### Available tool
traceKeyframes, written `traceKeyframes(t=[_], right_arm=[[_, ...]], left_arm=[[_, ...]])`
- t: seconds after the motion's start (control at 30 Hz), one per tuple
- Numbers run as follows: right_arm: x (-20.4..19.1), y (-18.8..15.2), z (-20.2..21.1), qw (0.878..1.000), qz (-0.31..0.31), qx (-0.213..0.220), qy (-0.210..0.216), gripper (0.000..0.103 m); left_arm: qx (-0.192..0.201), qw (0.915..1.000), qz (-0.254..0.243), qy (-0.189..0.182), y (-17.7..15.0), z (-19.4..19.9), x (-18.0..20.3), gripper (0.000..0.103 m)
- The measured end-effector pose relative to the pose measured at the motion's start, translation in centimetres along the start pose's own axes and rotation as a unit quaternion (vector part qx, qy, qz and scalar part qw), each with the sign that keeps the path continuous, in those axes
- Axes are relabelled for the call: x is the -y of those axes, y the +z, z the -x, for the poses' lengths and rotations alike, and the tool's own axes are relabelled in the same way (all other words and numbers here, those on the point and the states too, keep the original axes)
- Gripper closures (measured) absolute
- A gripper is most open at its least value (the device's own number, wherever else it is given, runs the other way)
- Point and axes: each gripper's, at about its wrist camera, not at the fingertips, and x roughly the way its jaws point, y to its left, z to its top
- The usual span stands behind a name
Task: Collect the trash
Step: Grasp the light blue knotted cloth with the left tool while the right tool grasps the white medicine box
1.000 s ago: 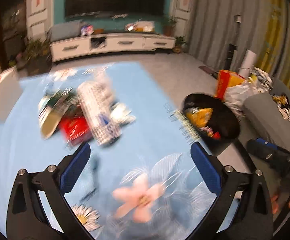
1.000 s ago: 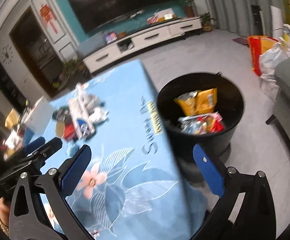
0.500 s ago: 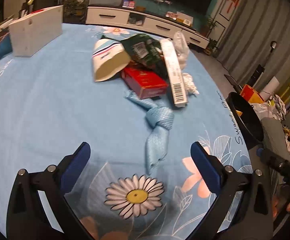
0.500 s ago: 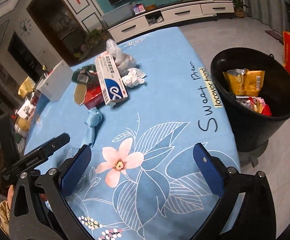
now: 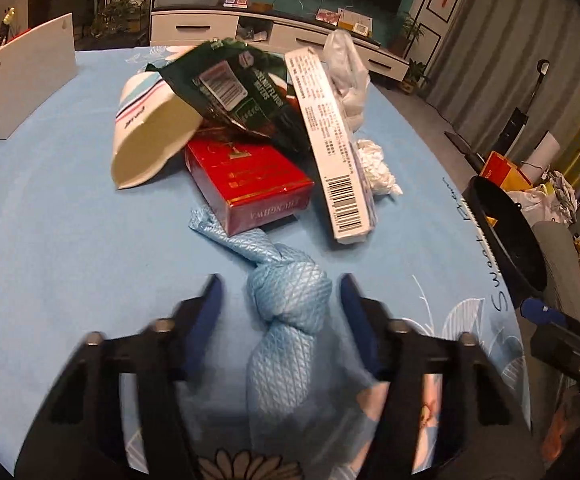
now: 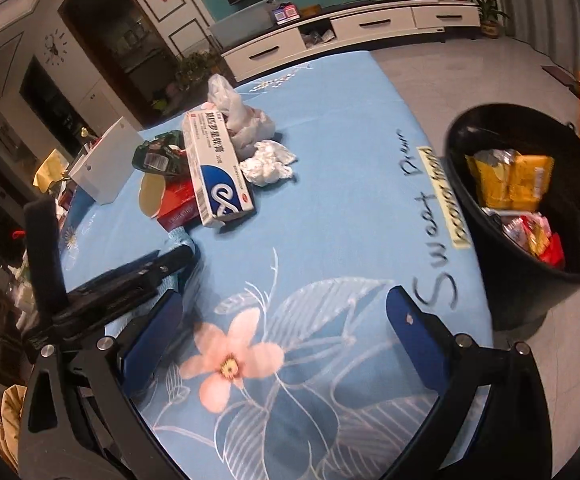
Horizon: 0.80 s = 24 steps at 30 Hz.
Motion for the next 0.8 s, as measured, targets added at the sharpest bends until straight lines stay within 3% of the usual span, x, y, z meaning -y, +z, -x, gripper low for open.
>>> traceKeyframes(t=[0.13,0.27,0.4,0.53,0.67,0.8], right_arm=[[-1.1,1.5,-1.5,1.0,0.021,0.001,0.023,0.003],[-2.4,3.1,-4.3,0.998,0.038,-0.009,0.054,0.003],[-3.4,4.2,-7.2,0.996,0.049,-0.028,0.074,0.003],[-4.2,5.0,-8.9,0.995,0.064,-0.028,0.071,0.003],[-4.6,5.7,-10.1,0.995,0.07,-0.022,0.063,0.005],[-4.8,6.5,-11.5,0.995,0.076,-0.029,0.063,0.014]], left_arm=[[0.003,0.9998,-0.002,-0.02,-0.3,0.5,-0.4,0.068],[0.01,0.9985,0.015,-0.052,-1.0,3.1,-2.0,0.069],[0.05,0.996,0.029,-0.068,-1.1,7.3,-3.7,0.069],[0.088,0.9947,0.027,-0.046,-0.2,9.3,-4.6,0.068],[0.089,0.9943,0.033,-0.048,0.6,8.7,-5.1,0.068],[0.089,0.994,0.035,-0.052,0.7,8.2,-5.4,0.068]])
